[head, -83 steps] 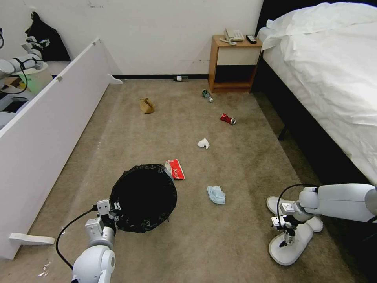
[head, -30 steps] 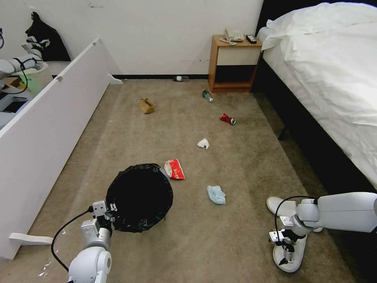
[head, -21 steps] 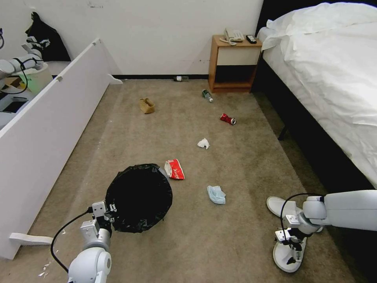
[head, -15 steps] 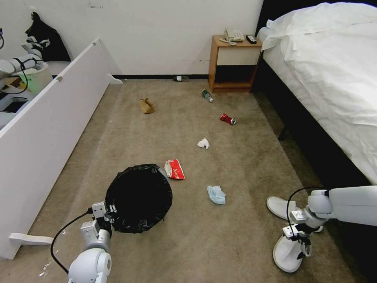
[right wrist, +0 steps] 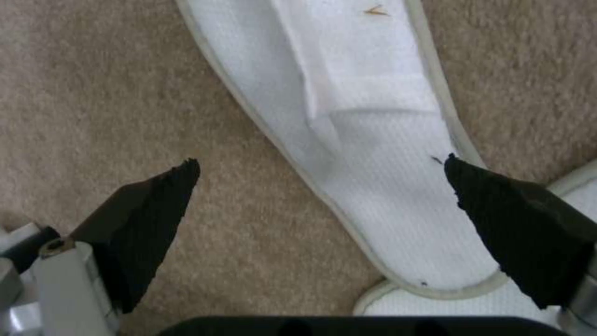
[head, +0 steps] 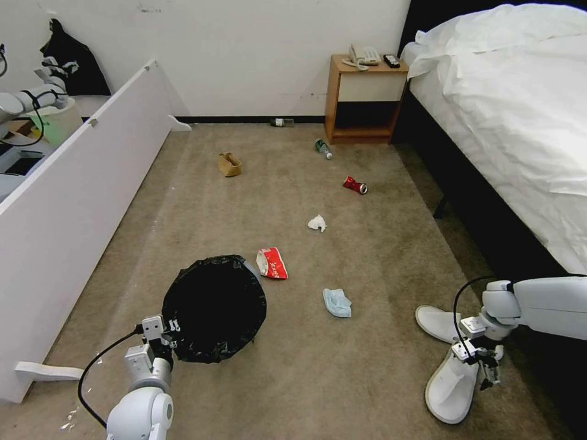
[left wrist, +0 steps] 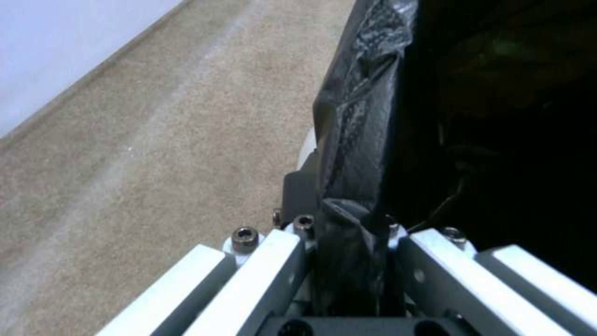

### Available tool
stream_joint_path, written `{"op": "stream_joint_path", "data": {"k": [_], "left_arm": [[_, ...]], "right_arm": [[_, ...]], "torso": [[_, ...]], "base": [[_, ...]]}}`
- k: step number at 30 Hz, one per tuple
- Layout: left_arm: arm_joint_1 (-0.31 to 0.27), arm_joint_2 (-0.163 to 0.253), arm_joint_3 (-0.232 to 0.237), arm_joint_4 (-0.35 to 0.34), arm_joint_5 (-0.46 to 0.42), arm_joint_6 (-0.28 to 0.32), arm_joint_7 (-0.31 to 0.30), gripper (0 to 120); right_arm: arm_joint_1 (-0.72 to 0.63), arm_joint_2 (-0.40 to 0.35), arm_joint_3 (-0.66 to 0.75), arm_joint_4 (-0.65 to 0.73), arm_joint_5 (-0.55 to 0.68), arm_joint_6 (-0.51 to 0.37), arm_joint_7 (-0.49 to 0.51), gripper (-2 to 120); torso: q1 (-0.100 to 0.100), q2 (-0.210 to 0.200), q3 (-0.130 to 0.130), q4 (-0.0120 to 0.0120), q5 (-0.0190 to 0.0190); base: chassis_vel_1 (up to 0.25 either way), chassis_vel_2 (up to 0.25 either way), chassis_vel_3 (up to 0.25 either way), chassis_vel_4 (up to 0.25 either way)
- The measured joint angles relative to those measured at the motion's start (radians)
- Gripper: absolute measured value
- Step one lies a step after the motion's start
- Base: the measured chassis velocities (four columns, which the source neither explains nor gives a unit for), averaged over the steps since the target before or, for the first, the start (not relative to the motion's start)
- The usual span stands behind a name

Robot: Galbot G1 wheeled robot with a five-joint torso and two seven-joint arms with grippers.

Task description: Pick up the trash bin and place the garbage on the floor into it.

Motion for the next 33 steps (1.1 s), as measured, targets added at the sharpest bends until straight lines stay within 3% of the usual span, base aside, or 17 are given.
{"op": "stream_joint_path", "data": {"k": [17,33], "left_arm": [[0.007,-0.005,-0.019,0.009,0.0,0.0,0.002,0],[0.017,0.0,-0.025,0.011,-0.008,-0.01,0.002,0]], "right_arm": [[-0.092,-0.069,0.019,-0.057,-0.009,0.019,0.015,100],[-0.096,-0.097,-0.011,-0.078,0.01,0.007,0.043,98]], "torso": [[0.0,0.0,0.0,-0.0003,-0.0003],[0.0,0.0,0.0,0.0001,-0.0003]], "base": [[0.0,0.0,0.0,0.0],[0.0,0.0,0.0,0.0]]}}
